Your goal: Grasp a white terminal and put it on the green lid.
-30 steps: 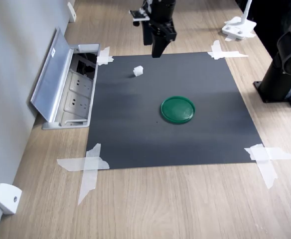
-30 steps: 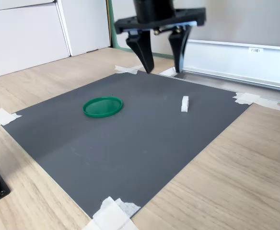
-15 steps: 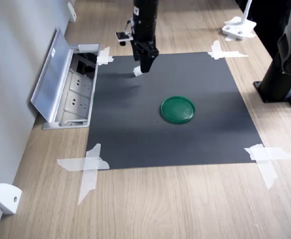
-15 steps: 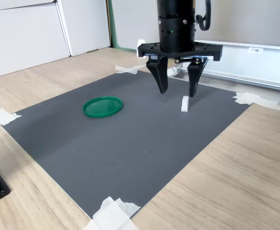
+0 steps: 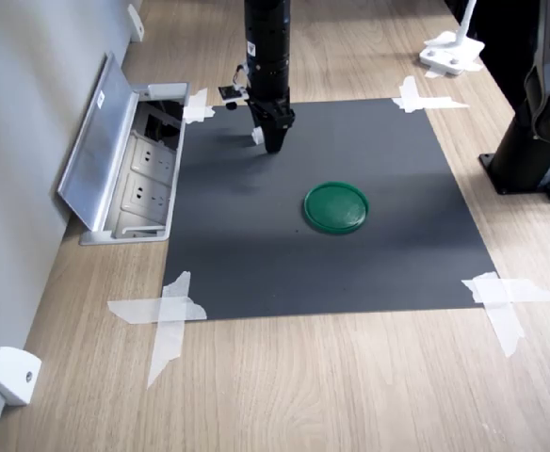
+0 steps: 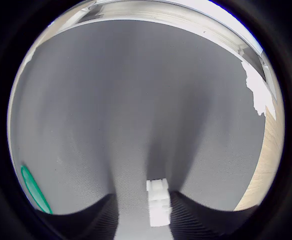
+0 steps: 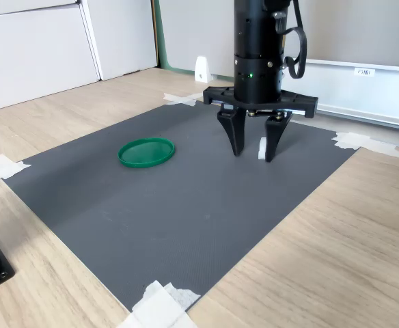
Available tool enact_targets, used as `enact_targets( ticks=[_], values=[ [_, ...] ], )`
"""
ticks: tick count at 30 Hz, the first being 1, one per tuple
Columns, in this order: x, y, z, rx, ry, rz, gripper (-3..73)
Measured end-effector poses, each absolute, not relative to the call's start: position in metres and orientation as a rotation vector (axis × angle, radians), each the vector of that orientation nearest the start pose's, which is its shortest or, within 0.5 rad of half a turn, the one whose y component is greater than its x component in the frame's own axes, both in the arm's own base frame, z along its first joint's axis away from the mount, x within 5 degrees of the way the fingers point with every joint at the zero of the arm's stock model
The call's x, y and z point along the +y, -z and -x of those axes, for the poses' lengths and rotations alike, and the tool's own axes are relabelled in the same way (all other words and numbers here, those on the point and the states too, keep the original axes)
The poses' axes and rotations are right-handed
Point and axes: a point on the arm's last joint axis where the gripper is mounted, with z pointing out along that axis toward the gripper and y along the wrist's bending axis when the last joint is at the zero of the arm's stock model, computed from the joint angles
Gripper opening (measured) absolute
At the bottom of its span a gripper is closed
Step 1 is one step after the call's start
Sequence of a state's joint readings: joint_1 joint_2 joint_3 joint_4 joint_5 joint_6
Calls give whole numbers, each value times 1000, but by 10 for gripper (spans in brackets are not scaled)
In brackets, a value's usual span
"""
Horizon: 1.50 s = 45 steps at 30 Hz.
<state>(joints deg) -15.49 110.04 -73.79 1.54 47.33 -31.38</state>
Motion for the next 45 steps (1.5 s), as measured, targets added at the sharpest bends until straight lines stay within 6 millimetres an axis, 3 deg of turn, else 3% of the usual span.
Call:
enact_targets(
  ticks=[7, 10, 14, 19, 27, 31, 37, 45],
  values=[
    [-100, -175, -363, 2924, 105, 390, 93],
    [-100, -180, -361, 2922, 109, 392, 93],
    [-97, -206, -355, 2877, 135, 389, 93],
    [-69, -223, -333, 2876, 114, 488, 93],
    [-7, -220, -279, 2864, 3, 692, 93],
    [18, -211, -263, 2849, -41, 766, 93],
    [44, -203, -261, 2776, -46, 804, 93],
    [46, -190, -267, 2820, -28, 733, 93]
  ],
)
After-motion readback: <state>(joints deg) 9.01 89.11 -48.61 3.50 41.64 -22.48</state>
